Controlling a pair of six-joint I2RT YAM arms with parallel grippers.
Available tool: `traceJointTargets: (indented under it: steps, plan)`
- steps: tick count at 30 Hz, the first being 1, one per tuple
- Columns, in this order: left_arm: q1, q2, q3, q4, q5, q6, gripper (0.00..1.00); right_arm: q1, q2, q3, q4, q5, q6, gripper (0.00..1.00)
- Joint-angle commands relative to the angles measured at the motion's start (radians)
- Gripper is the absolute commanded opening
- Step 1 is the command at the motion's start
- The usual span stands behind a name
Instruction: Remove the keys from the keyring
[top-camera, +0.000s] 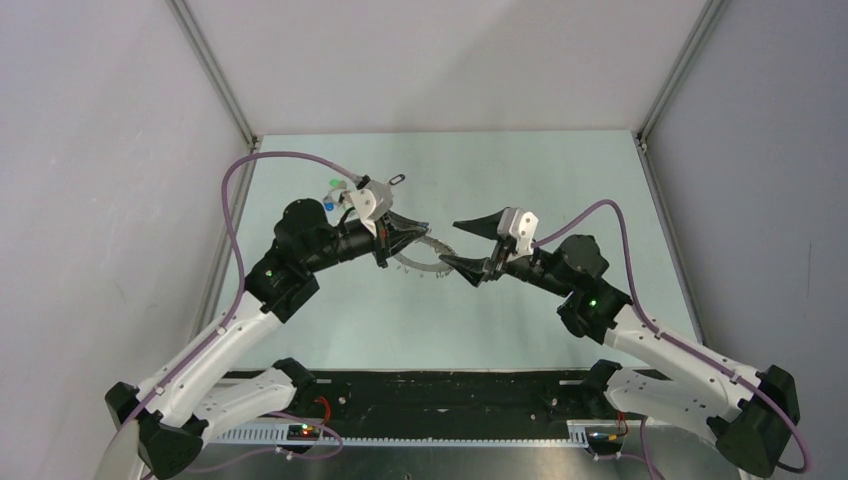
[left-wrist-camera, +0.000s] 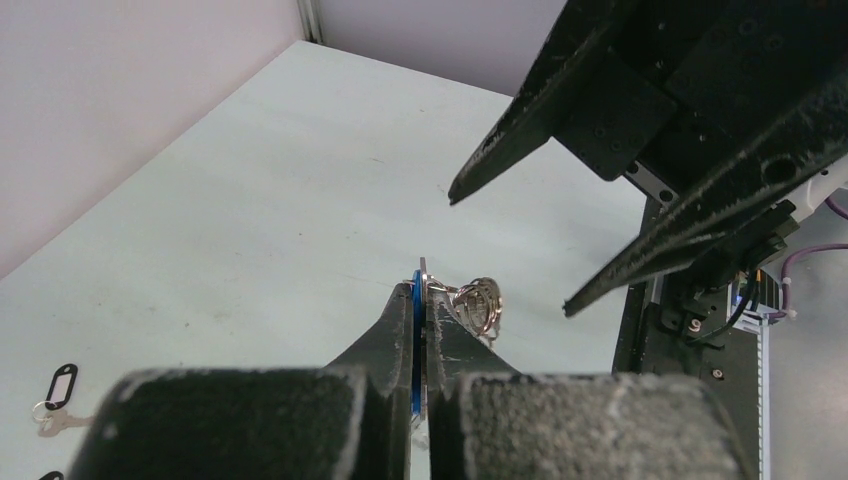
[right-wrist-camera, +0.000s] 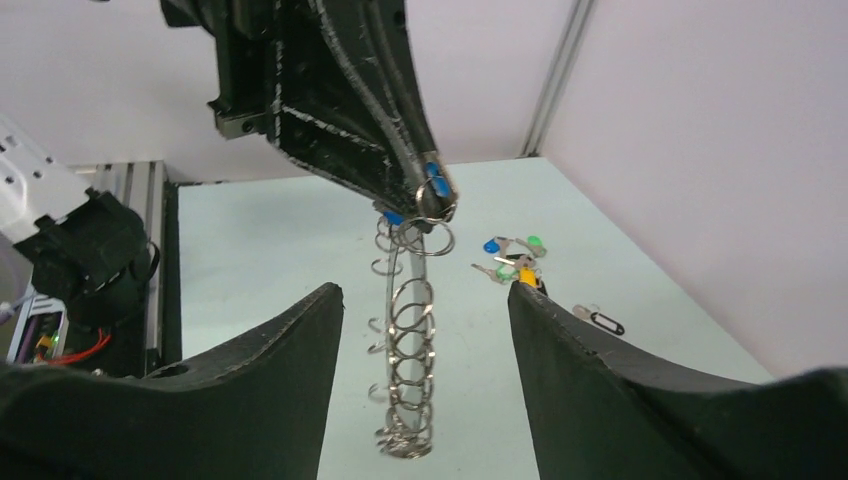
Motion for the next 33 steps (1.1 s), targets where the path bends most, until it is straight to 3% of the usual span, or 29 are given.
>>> traceJointTargets:
  steps: [1, 17, 24, 33]
  plan:
    - [0.005, -0.032, 0.016, 0.051, -0.003, 0.021, 0.00, 0.013, 0.031, 0.001, 0.025, -0.046, -0.045, 0.67]
    - [-0.029, -0.054, -0.024, 0.040, -0.001, 0.058, 0.00, 0.030, 0.181, 0.037, 0.182, -0.037, -0.007, 0.62]
    - [-0.036, -0.058, -0.035, 0.040, -0.007, 0.063, 0.00, 0.054, 0.209, 0.038, 0.254, -0.028, -0.045, 0.46]
    - [-0.038, -0.064, -0.043, 0.040, -0.021, 0.067, 0.00, 0.090, 0.221, 0.038, 0.247, 0.032, -0.087, 0.40]
